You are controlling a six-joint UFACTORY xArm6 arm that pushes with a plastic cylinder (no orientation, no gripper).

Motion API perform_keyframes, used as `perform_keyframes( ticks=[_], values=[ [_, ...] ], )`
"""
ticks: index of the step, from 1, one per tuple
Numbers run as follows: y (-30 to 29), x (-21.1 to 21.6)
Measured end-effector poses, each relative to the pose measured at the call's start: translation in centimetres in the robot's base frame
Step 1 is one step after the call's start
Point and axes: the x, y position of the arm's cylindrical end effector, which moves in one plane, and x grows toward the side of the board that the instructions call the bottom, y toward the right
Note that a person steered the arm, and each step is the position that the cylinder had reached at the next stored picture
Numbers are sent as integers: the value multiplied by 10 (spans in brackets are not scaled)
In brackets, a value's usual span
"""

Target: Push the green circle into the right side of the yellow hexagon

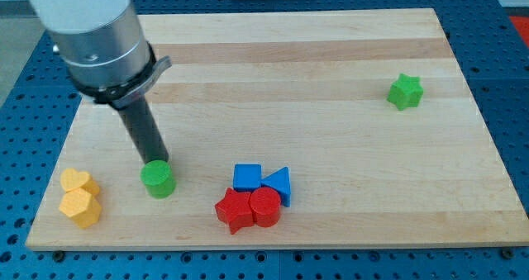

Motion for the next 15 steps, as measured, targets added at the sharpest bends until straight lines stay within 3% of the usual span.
perform_keyframes(
  ticks=[1, 3, 6, 7, 8, 9, 11, 13, 15],
  values=[
    [4, 7],
    [76, 3],
    [39, 38],
    [27, 38],
    [53, 16],
    [42, 12],
    [-12, 45],
    [12, 46],
    [122, -57]
  ],
)
